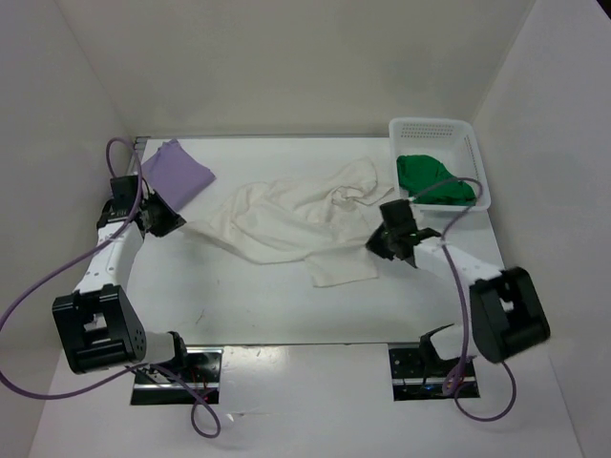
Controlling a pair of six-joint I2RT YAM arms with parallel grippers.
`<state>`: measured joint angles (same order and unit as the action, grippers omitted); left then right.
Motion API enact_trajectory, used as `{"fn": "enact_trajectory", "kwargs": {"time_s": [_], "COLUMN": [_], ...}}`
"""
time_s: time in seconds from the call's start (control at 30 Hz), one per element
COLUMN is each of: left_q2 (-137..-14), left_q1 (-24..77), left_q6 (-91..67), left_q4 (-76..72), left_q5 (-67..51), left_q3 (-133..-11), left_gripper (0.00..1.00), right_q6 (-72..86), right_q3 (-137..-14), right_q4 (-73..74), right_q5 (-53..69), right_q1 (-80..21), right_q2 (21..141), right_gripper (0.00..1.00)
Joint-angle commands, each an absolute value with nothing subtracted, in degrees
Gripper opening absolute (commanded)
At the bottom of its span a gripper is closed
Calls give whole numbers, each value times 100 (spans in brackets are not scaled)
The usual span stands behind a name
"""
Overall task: Fold and stack the t-shirts
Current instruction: Flatten out the crumpled T-shirt at the center of the board.
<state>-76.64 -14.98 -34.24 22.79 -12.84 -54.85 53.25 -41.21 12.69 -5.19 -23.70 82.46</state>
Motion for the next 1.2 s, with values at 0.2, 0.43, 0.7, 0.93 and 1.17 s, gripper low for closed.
{"fn": "enact_trajectory", "kwargs": {"time_s": [0.2,0.43,0.7,0.93,1.17], "left_q2": [-7190,-7189,-7760,-8182,-8630], "left_q1": [-1538,-1538,-1713,-1942,-2249], "left_q6": [-3155,-3155,-4278,-5043,-5229], "left_q4": [2584,2760,1952,1162,703], "left_q5": [-651,-712,-1046,-1002,-809], "left_q3": [-5186,-4993,-4422,-4097,-3973], "left_gripper": [61,72,27,31,47], "right_q6": [4930,5730,5652,5537,5484], "right_q3": [-3446,-2708,-2742,-2663,-2602], "right_q4": [2557,2646,2399,2461,2461], "right_q5": [-142,-141,35,167,290], "right_q1": [-1731,-1731,-1731,-1731,-1731], "right_q2": [6057,5300,5300,5072,4931], "right_gripper": [50,47,40,40,40]}}
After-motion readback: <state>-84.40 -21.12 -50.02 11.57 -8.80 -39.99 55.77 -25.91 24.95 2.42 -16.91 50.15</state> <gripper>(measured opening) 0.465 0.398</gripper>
